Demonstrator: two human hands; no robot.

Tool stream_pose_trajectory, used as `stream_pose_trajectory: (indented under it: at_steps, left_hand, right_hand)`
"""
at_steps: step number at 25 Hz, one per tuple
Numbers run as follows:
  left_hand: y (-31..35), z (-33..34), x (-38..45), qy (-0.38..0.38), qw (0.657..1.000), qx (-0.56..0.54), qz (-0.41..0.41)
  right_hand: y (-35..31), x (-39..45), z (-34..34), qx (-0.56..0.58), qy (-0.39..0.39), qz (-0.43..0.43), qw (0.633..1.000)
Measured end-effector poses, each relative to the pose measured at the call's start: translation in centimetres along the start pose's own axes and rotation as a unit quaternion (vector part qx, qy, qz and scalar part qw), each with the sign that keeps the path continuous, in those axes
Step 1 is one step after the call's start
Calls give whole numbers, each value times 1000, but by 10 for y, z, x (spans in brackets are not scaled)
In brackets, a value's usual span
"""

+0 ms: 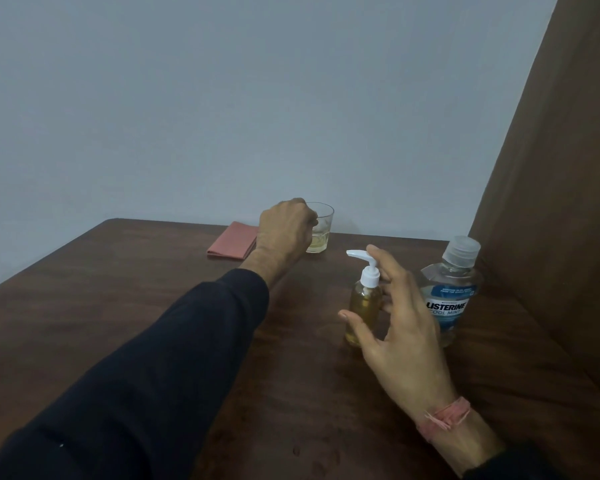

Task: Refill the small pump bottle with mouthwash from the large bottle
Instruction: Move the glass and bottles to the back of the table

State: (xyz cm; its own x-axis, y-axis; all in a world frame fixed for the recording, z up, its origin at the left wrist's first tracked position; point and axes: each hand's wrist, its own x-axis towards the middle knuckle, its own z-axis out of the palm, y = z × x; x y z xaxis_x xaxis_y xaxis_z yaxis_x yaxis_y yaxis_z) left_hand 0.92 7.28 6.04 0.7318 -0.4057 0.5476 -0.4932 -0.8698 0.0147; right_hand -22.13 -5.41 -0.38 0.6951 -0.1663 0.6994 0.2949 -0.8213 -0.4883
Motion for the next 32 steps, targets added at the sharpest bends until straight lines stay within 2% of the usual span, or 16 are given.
stream_pose_trajectory:
  at_steps: [11,14,17,19,21,24,27,29,32]
  left_hand:
    - [4,21,19,5,999,-40,-17]
    - [-2,24,15,2,995,-94,-26]
    - [-2,15,-15,0,980,-195,-46]
    - [-1,5,-44,5,972,-232,-16]
    - [0,-8,-83,-56,964,-256,44]
    - [15,-32,-138,-170,906,-377,96]
    - [42,-39,-162,-156,873,-461,41]
    - [51,-38,-163,-125,883,-453,-14]
    - [51,-35,-158,-135,901,-410,-33]
  right_hand:
    - [-1,0,2,5,-1,9,1000]
    - [-3,0,0,14,8,6,1000]
    - [-6,1,-2,12,11,5,1000]
    - [-9,1,-5,1,3,17,1000]
    - [-13,2,-12,-21,-16,30,999]
    - [-23,2,-23,-43,-39,36,998]
    - [-36,5,-35,-64,-82,46,993]
    - [-48,9,-44,-108,-109,49,987]
    - [-68,21,-63,-238,-137,13,962]
